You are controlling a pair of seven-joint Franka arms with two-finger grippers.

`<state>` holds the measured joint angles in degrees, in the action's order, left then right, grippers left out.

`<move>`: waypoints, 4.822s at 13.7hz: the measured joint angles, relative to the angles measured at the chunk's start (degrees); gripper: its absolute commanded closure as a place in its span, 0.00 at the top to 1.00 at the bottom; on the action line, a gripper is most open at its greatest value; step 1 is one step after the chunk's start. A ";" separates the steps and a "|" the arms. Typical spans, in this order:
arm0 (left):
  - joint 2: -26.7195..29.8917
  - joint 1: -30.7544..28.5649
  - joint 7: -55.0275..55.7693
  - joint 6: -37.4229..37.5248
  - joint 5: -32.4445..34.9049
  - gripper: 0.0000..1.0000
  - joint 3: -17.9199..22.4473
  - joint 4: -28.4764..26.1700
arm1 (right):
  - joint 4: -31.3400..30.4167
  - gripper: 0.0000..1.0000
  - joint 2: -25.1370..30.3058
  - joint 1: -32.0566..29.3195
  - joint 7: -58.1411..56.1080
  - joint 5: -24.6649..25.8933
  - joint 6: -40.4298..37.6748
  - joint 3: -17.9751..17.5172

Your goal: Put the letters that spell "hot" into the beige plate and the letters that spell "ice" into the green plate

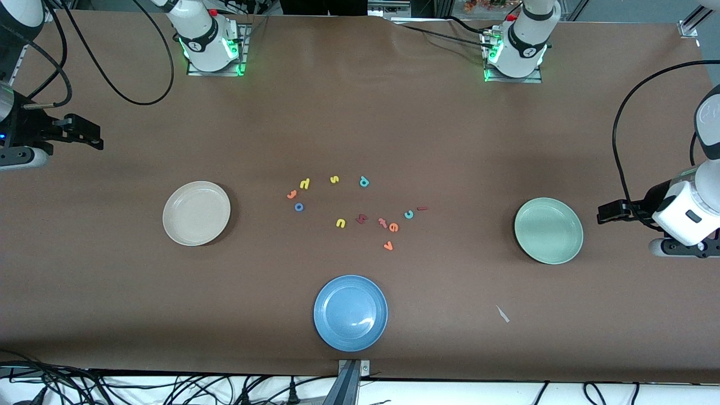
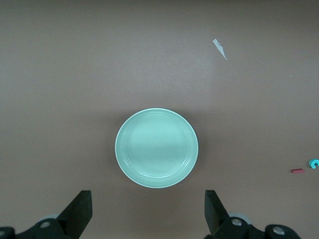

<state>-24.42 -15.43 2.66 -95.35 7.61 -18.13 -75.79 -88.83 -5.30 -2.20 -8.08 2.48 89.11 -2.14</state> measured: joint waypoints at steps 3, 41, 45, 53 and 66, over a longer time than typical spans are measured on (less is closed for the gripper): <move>0.00 0.00 0.00 0.00 0.00 0.99 0.00 0.00 | 0.00 1.00 -0.01 0.00 0.07 0.00 0.00 0.01; 0.00 0.01 0.00 -0.02 0.00 0.99 0.00 -0.36 | 6.23 1.00 -6.96 1.06 2.94 -3.13 -1.33 0.49; 0.00 0.03 0.00 -0.02 0.00 0.99 -0.01 -0.36 | 6.54 1.00 -6.71 1.08 2.95 -3.13 -1.31 0.48; 0.00 0.04 0.00 -0.09 0.00 0.99 -0.01 -0.36 | 6.54 1.00 -6.71 1.08 3.01 -3.13 -1.30 0.48; -1.06 3.42 3.75 -0.14 -0.06 1.00 -0.20 -1.37 | 6.54 1.00 -6.77 1.07 3.04 -3.12 -1.30 0.50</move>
<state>-25.48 -12.01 6.41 -95.50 7.56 -18.33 -77.16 -82.29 -12.07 -1.13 -5.04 -0.64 87.81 -1.65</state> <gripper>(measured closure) 0.000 0.000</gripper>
